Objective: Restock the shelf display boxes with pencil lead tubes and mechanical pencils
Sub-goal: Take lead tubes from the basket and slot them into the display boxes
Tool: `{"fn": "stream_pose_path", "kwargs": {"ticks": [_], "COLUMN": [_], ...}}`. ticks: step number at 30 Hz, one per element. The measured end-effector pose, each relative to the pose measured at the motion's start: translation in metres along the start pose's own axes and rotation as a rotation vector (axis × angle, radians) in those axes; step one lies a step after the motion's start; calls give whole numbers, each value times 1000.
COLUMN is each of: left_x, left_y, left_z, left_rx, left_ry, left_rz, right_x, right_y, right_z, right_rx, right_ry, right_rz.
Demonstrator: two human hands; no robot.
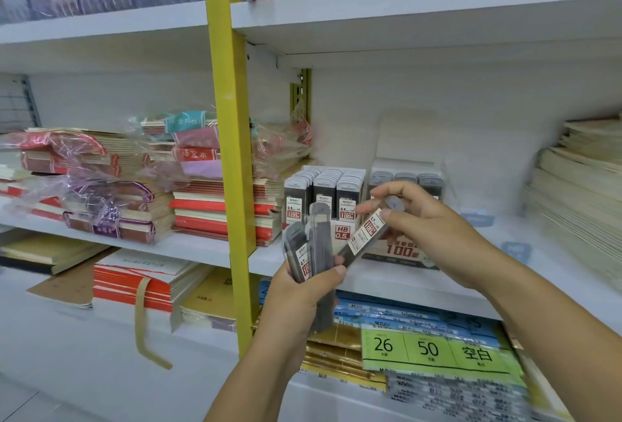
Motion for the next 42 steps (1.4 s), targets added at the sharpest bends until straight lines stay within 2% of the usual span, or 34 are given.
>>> {"fn": "stream_pose_path", "kwargs": {"ticks": [6, 9, 13, 16, 19, 21, 23, 27, 30, 33, 36, 38, 40, 42], "left_x": [-7, -4, -3, -1, 1, 1, 1, -1, -2, -2, 1, 4, 8, 12], "left_y": [-1, -2, -2, -2, 1, 1, 1, 2, 2, 2, 1, 0, -1, -1], "left_z": [2, 1, 3, 6, 8, 9, 10, 10, 9, 7, 2, -2, -6, -11], "left_rx": [9, 14, 25, 27, 19, 18, 16, 23, 20, -1, -6, -3, -3, -8], "left_ry": [-34, -4, 18, 28, 28, 23, 24, 49, 51, 70, 117, 166, 213, 253], "left_rz": [-7, -34, -32, 9, 14, 5, 3, 24, 36, 38, 39, 46, 65, 89], "right_x": [-11, -12, -39, -50, -43, -36, -33, -36, -34, -30, -17, -3, 14, 24], "right_y": [-7, 0, 28, 44, 50, 47, 40, 23, 10, 10, 19, 16, 10, 6], "right_z": [1, 0, -8, -5, 13, 27, 39, 52, 54, 44, 19, 4, -5, -12], "right_rx": [106, 52, -241, -373, -381, -323, -239, -115, -55, -102, -236, -193, -72, -25], "right_ry": [-10, -32, -418, -556, -519, -445, -397, -387, -402, -488, -494, -336, -110, -7], "right_rz": [27, -8, 24, -202, -558, -708, -758, -704, -815, -889, -753, -506, -268, -154]}}
Point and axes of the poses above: each hand's wrist, its own z-axis towards the middle knuckle, its own x-axis out of the palm, y = z × x, the point moved 5 cm from there along z, towards the middle knuckle, and after that the axes turned 6 degrees about x, right-handed, at the moved point
